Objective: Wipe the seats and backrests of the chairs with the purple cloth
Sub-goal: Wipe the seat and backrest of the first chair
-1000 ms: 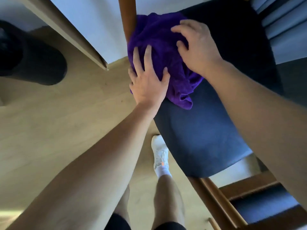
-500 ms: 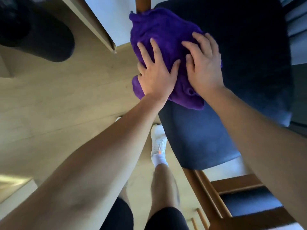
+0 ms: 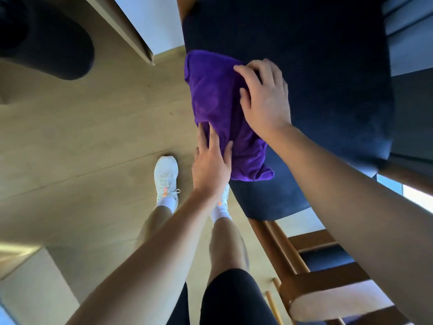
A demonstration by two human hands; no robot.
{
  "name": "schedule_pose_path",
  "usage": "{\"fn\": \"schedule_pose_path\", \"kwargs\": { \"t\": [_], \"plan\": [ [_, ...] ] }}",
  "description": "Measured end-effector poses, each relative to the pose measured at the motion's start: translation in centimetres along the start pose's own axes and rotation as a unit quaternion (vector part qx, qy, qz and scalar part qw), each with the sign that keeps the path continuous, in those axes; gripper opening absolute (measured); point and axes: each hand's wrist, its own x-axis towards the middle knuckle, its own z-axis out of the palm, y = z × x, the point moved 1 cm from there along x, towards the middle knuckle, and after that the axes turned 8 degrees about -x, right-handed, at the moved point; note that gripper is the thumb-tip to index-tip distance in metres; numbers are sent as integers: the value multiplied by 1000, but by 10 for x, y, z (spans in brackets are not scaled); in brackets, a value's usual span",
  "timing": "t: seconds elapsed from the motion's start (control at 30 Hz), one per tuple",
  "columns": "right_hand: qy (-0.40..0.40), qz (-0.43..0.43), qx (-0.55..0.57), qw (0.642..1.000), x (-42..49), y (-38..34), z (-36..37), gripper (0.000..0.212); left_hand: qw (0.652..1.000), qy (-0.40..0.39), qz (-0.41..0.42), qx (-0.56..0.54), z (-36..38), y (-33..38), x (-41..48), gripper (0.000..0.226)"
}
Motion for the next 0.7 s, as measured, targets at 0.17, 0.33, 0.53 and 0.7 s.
{"fn": "schedule_pose_path", "kwargs": {
  "t": [0.17,0.33,0.53,0.7],
  "plan": [
    [-5,85,-23,996,-9,10,12,61,999,29,4,27,-11,11,45,64],
    [-13,59,-13,998,-15,22,12,57,998,61,-9,23,-38,45,113,71],
    [-48,69,8,996,-12,17,8,62,999,36,6,40,-23,30,64,76],
    [-69,70,-22,995,-13,13,11,68,997,-24,-65,44,33,14,-37,74]
  ]
}}
